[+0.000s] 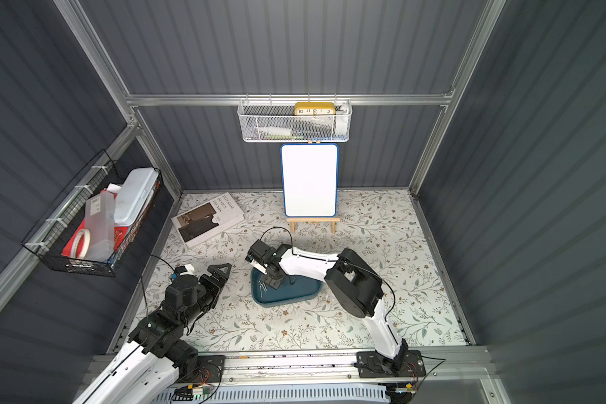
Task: Take out the screws from the storage box
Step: Pick up the screw from the storage box, then place the screw at the center of the board.
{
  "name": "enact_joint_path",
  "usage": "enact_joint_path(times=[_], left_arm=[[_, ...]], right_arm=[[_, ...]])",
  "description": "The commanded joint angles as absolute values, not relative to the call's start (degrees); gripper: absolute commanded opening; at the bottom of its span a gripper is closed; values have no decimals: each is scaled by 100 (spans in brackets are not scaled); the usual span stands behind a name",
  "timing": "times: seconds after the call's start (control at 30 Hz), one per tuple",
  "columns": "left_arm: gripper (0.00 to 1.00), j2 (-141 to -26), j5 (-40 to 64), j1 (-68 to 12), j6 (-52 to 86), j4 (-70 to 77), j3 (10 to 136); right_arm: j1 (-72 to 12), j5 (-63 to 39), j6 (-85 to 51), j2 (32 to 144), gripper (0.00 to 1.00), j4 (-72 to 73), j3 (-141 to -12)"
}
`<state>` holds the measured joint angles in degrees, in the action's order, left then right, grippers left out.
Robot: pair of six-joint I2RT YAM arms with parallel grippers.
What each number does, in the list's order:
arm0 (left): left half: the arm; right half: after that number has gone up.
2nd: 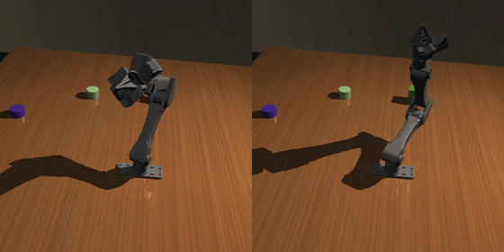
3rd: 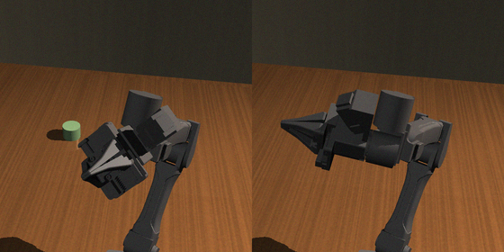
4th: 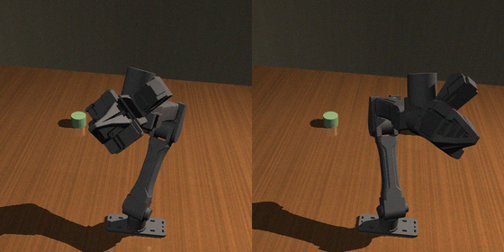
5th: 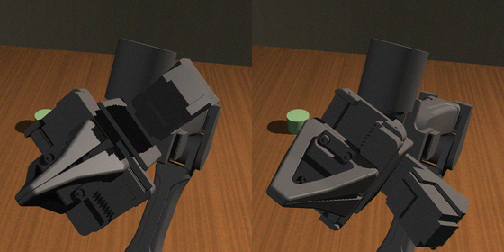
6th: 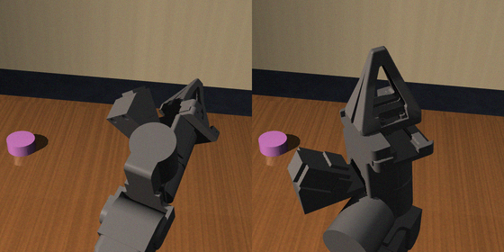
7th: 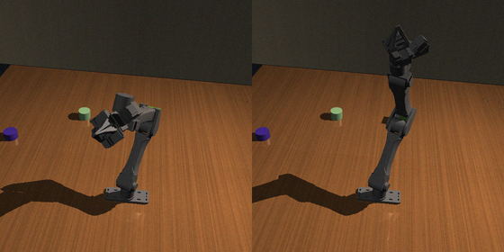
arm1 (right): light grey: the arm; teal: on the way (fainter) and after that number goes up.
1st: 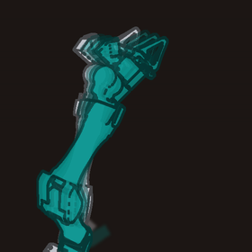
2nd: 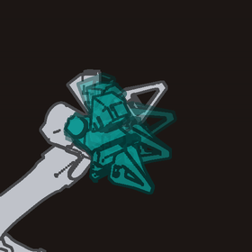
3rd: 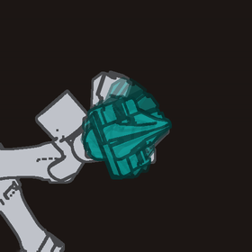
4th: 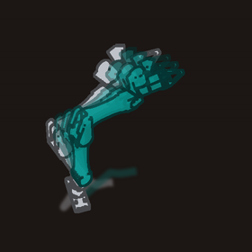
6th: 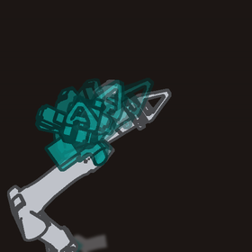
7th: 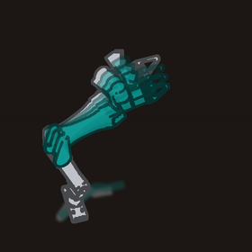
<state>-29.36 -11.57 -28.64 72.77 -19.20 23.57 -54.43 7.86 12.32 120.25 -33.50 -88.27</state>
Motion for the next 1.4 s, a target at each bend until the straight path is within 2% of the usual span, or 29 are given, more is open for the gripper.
enact_joint_path(times=[0.0,0.17,0.87,1.37], left_arm=[[96,-3063,-1063,-2882,7106,-1835,2451],[96,-3156,-1081,-2883,7102,-1868,2444],[96,-2940,-1048,-2883,6976,-2092,2637],[99,-3066,-972,-2883,6680,-1655,2603]], right_arm=[[-5449,776,1012,11860,8,-3489,-8771],[-5449,761,896,11844,0,-3549,-8756],[-5449,620,311,11277,0,-3573,-8314],[-5223,538,-171,10815,0,-3223,-7987]])
